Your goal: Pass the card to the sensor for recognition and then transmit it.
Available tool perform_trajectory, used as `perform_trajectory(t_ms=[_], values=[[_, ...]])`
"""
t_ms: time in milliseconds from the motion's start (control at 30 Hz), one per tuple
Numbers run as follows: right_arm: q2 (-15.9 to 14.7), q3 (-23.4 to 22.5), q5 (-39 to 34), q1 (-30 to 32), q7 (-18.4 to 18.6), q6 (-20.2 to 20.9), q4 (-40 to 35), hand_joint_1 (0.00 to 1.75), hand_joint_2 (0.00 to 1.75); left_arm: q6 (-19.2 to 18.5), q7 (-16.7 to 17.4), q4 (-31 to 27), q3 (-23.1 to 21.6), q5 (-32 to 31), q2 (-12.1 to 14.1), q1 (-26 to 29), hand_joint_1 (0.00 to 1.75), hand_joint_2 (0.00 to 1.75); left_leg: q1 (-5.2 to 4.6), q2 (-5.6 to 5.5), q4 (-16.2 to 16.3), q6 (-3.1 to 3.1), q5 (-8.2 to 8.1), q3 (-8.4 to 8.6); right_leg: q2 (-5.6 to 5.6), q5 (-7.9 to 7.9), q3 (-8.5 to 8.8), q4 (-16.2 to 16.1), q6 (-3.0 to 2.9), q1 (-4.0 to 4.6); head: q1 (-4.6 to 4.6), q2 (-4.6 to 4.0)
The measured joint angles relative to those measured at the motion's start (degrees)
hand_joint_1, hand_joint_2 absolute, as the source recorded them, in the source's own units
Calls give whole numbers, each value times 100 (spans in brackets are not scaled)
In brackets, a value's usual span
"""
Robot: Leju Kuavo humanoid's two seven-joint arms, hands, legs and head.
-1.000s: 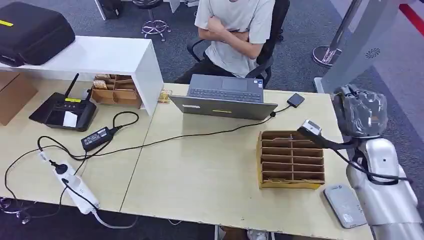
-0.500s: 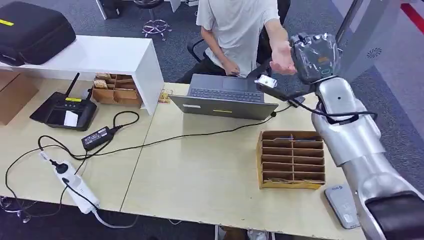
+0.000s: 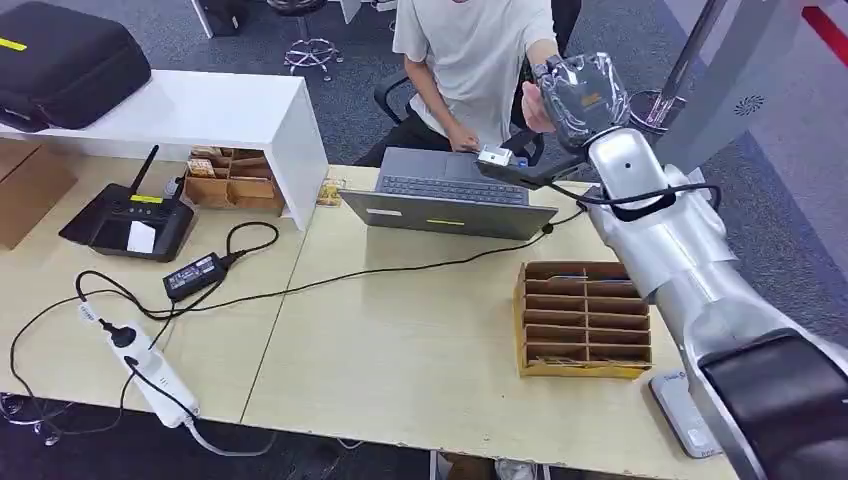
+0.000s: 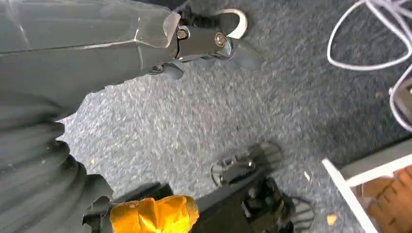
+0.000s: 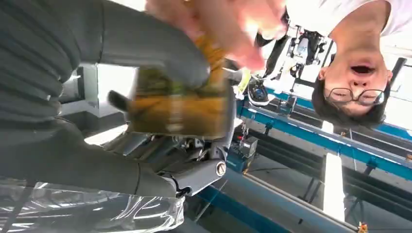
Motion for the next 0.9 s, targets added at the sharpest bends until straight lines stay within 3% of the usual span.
perform_trajectory(t_ms=[533, 667, 800, 900], values=[[17, 135, -113, -98, -2, -6, 240, 0, 175, -46, 46, 0, 0, 85, 0, 7, 0, 175, 0, 1, 4, 0, 0, -2, 1, 2, -2, 0, 1, 0, 0, 2], [2, 138, -348, -63, -144, -98, 238, 0, 175, -44, 48, 0, 2, 192, 0, 14, 0, 175, 0, 1, 5, 0, 0, -1, 1, 2, -4, 0, 1, 0, 0, 2], [-162, 124, -798, 223, -328, 70, -186, 0, 175, -4, 26, 0, 15, 343, 7, 62, 0, 175, 0, 1, 5, 0, 0, -2, 1, 2, -5, -2, 1, 0, 0, 0], [-435, 107, -1402, 661, -470, 387, -939, 0, 175, 59, -42, 0, 85, 520, 15, 111, 0, 175, 0, -2, 5, 1, -1, -4, -2, 2, -5, -4, 2, 0, 0, 0]])
